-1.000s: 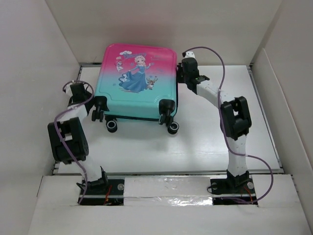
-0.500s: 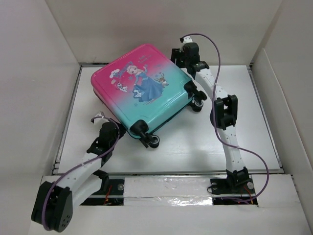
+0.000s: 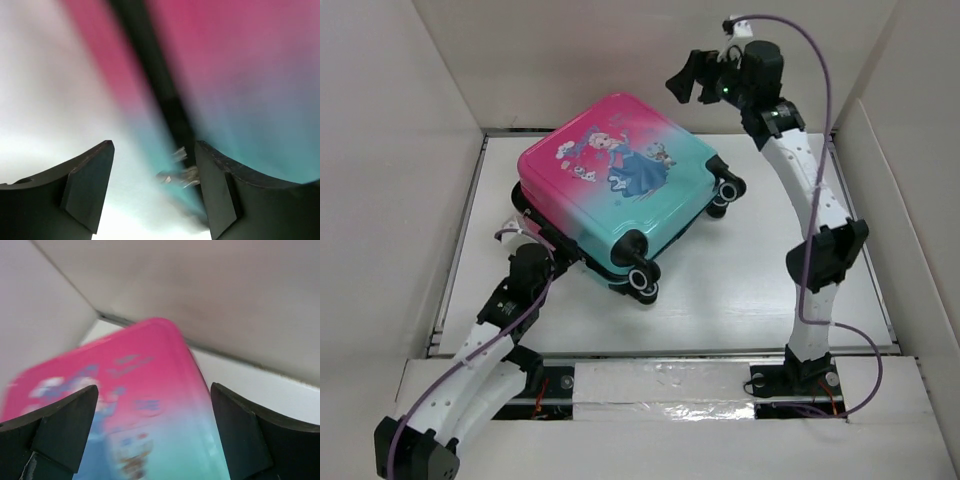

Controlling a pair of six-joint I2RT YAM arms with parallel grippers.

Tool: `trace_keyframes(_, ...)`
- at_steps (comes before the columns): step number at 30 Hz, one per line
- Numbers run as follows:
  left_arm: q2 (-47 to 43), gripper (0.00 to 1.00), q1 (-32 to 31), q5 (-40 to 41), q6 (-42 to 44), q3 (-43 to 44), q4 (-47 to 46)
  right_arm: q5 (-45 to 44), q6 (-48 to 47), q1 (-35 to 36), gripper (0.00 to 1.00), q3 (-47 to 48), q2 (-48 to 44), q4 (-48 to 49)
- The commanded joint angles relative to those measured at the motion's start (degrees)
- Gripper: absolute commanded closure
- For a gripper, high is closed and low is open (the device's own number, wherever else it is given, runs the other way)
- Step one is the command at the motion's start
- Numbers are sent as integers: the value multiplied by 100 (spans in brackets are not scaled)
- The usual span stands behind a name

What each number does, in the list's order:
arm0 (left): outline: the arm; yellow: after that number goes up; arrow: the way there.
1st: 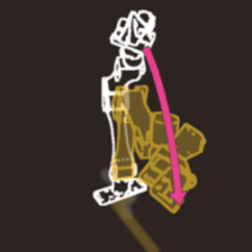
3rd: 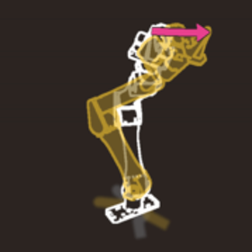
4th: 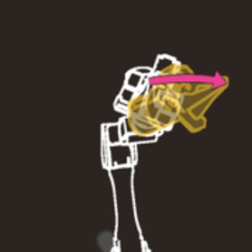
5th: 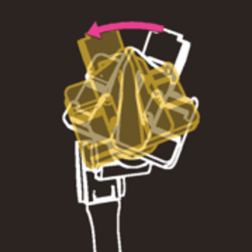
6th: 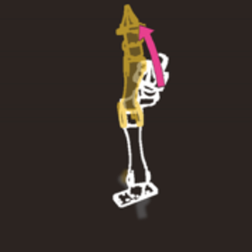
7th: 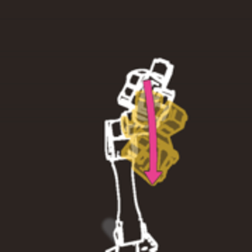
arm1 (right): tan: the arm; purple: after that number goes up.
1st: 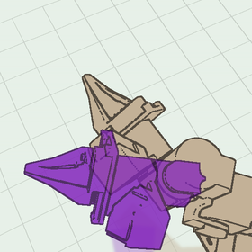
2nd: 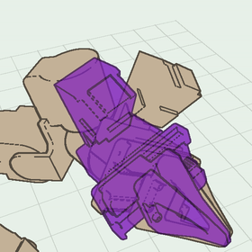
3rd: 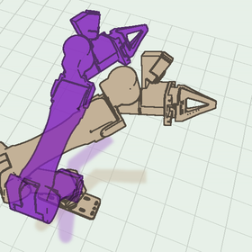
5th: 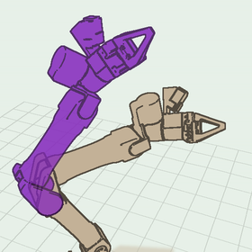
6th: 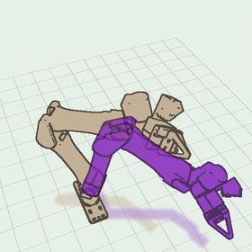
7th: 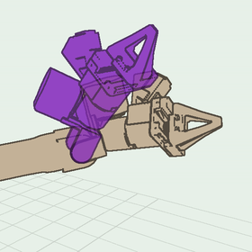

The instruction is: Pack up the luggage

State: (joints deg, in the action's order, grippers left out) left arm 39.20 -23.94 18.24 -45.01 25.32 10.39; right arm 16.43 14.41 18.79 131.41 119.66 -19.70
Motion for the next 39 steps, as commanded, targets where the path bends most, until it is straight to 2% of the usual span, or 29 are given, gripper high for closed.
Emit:
trace_keyframes(1, -568, 38, 13, 12, -411, 624, -1698, 599, -78, -129, 0, -28, -636, -130)
trace_keyframes(2, -737, 40, 13, 91, -420, 588, -1698, 573, -123, -217, 0, -72, -793, -252)
trace_keyframes(4, -1184, 41, 13, 415, -447, 562, -1567, 590, -272, -270, 22, -221, -987, -367)
trace_keyframes(5, -1291, 43, 13, 513, -447, 588, -1514, 625, -351, -270, 34, -648, -1136, -385)
trace_keyframes(6, -1362, 45, 13, 601, -438, 649, -1462, 634, -421, -209, 74, -1018, -1607, -333)
trace_keyframes(7, -1389, 46, 13, 750, -421, 684, -1461, 495, -535, -139, 87, -1491, -1943, -237)
trace_keyframes(8, -1371, 46, 13, 786, -394, 746, -1513, 371, -571, -43, 95, -2070, -2329, 252)
trace_keyframes(9, -1302, 46, 13, 795, -351, 790, -1731, 196, -554, 63, 100, -3425, -3203, 613)
trace_keyframes(11, -855, 46, 65, 795, -149, 1096, -1970, -349, -414, 449, 100, -4776, -4086, 1595)
trace_keyframes(12, -626, 47, 65, 804, -96, 1254, -2093, -507, -352, 581, 100, -5923, -4473, 1827)
trace_keyframes(13, -102, 47, 65, 787, -52, 1647, -2164, -778, -239, 835, 100, -6430, -5112, 1969)
trace_keyframes(15, 454, 47, 319, 568, 159, 2106, -2296, -1052, -176, 1047, 100, -7240, -5530, 2313)
trace_keyframes(16, 1005, 47, 477, 140, 177, 2657, -2287, -1402, -115, 1144, 100, -7827, -5671, 2287)
trace_keyframes(20, 2230, 46, 1391, -1022, 186, 4013, -2129, -1853, 26, 1268, 100, -8789, -5954, 2461)
trace_keyframes(21, 2467, 46, 1854, -1207, 169, 4233, -2042, -1923, 35, 1216, 100, -8887, -5910, 2489)
trace_keyframes(25, 3941, 46, 3023, -2463, 185, 5506, -1410, -2161, 35, 1023, 100, -8914, -5542, 2392)
trace_keyframes(28, 4786, 45, 3614, -2807, 440, 5878, -1040, -2231, 26, 882, 100, -8783, -5208, 2454)
trace_keyframes(32, 5509, 44, 3905, -2931, 808, 5888, -732, -2380, 53, 828, 100, -8572, -4812, 2673)
trace_keyframes(39, 6696, 43, 3959, -2914, 1215, 6222, -204, -2460, 167, 776, 100, -7939, -3977, 2849)
